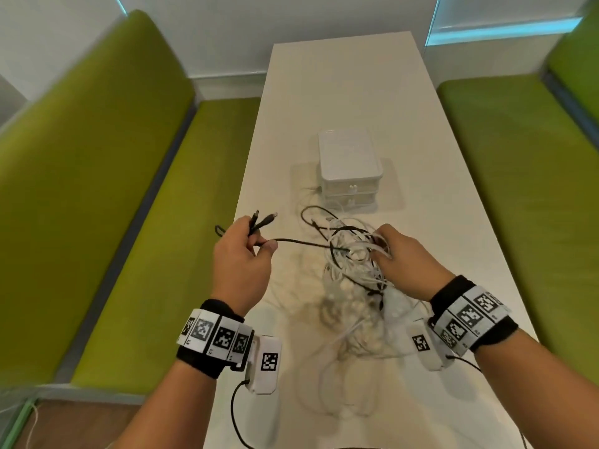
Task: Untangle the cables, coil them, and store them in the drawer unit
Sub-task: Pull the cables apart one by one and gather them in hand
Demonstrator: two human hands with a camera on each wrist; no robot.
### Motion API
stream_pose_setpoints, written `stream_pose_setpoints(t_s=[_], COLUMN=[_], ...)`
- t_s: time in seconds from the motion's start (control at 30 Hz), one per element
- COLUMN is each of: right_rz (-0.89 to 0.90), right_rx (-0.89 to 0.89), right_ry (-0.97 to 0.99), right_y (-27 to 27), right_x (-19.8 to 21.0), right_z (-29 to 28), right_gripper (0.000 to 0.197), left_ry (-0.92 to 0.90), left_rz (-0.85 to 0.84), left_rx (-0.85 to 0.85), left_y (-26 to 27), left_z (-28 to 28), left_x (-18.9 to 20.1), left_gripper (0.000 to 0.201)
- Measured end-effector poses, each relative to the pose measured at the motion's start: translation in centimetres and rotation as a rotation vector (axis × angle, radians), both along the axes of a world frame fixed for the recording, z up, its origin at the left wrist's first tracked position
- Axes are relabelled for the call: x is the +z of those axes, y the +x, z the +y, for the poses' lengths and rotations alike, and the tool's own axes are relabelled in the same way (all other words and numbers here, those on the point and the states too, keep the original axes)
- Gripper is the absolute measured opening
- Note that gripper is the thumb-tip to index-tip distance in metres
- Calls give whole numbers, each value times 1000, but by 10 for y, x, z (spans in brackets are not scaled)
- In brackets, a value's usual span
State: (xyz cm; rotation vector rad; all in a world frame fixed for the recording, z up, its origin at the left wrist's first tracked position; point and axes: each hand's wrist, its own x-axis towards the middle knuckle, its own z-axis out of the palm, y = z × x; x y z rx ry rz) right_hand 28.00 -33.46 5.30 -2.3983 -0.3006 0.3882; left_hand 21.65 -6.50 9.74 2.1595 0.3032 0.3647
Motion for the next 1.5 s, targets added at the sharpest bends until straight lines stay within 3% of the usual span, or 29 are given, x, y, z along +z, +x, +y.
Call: stream_pose_setpoints(t_s=[0.07, 0.1, 0.17, 0.27, 0.3, 0.33, 0.4, 0.43, 0.5, 0.6, 0.7, 0.83, 0.93, 1.0, 1.07, 1.17, 1.27, 1.33, 1.4, 1.5], right_rz=[115, 140, 106, -362, -496, -512, -248, -104, 3, -101, -115, -277, -296, -289, -288, -247, -315, -379, -371, -233], right_rx=[14, 9, -34, -39, 22, 80, 171, 190, 223, 191, 89, 119, 137, 134, 218, 414, 498, 516, 483, 267], right_ry=[196, 208, 158, -275, -256, -123, 192, 257, 158, -319, -491, -336, -68, -18, -71, -257, -323, -373, -404, -21], right_y=[-4, -4, -3, -4, -6, -9, -17, -19, -23, -24, -18, -10, -12, -15, -18, -22, -25, -25, -24, -28], right_x=[5, 7, 12, 15, 13, 15, 19, 17, 8, -4, 2, 6, 2, 2, 5, 10, 15, 16, 17, 26], right_z=[-1, -2, 0, 8, 13, 20, 31, 36, 40, 37, 34, 27, 24, 24, 24, 31, 36, 35, 32, 25], right_gripper=[60, 70, 53, 21, 18, 19, 23, 19, 13, 35, 40, 30, 16, 9, 9, 18, 33, 36, 30, 20], left_ry=[-51, -71, -82, -19, -10, -21, -120, -192, -270, -201, -85, -83, 157, 345, 406, 312, 419, 509, 476, 367], left_rz=[12, 37, 100, 143, 144, 137, 103, 74, -9, -148, -213, -77, 227, 371, 255, -42, 114, 285, 318, 301], left_rx=[-20, -45, -109, -235, -270, -300, -322, -316, -292, -288, -263, -201, -115, -102, -98, -343, -606, -663, -642, -569], left_y=[3, 4, 4, 2, 1, 0, -2, -2, -1, 0, -3, -3, 4, 7, 4, 1, -1, 4, 8, 10], left_z=[0, 0, -4, -17, -22, -28, -38, -41, -43, -35, -21, -9, 7, 12, 6, -14, -35, -42, -44, -46], left_x=[2, 2, 4, 4, 4, 6, 14, 19, 24, 26, 20, 18, 12, 9, 7, 6, 2, -1, -3, -6], left_gripper=[33, 30, 24, 16, 15, 18, 33, 37, 30, 12, 16, 18, 33, 19, 9, 25, 17, 20, 26, 37])
